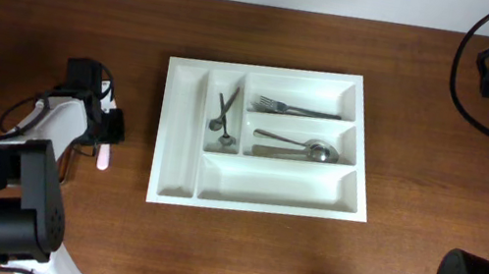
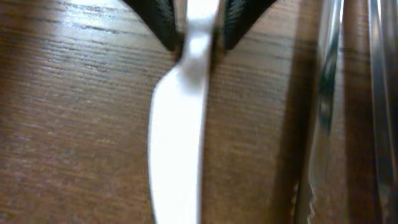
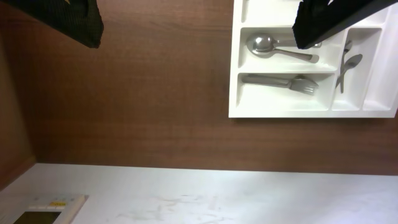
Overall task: Pack container
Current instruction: 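Lower the left gripper onto the pink plastic knife and grasp it, then place the pink knife with the left gripper in the leftmost compartment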
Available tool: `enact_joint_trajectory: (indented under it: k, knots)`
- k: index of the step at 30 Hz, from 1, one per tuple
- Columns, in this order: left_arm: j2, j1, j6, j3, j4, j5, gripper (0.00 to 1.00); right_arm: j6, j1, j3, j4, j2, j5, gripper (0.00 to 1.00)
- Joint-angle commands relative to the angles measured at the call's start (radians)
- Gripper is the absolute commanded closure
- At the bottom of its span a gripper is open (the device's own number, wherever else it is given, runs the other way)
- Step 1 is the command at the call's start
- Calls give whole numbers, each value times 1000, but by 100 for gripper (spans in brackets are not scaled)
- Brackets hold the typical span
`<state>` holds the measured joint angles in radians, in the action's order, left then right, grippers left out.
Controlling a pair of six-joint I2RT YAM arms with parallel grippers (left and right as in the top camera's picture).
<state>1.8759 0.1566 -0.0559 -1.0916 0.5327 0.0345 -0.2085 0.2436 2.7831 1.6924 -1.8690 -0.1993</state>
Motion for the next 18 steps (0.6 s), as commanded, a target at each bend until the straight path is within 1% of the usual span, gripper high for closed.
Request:
enact_joint_trajectory:
  k: [1, 2, 4, 7, 12, 18]
  knots:
    - [77, 5, 0, 34, 8, 11, 82, 8, 6, 2, 6, -2, 2, 1]
    - [77, 5, 0, 34, 8, 11, 85, 8, 6, 2, 6, -2, 2, 1]
    - [77, 5, 0, 34, 8, 11, 89, 8, 6, 2, 6, -2, 2, 1]
    - [76, 5, -1, 24, 10, 11, 98, 8, 6, 2, 6, -2, 2, 1]
    - [76, 5, -1, -47, 63, 10, 98, 8, 6, 2, 6, -2, 2, 1]
    - [76, 5, 0, -216, 208, 11, 98, 8, 6, 2, 6, -2, 2, 1]
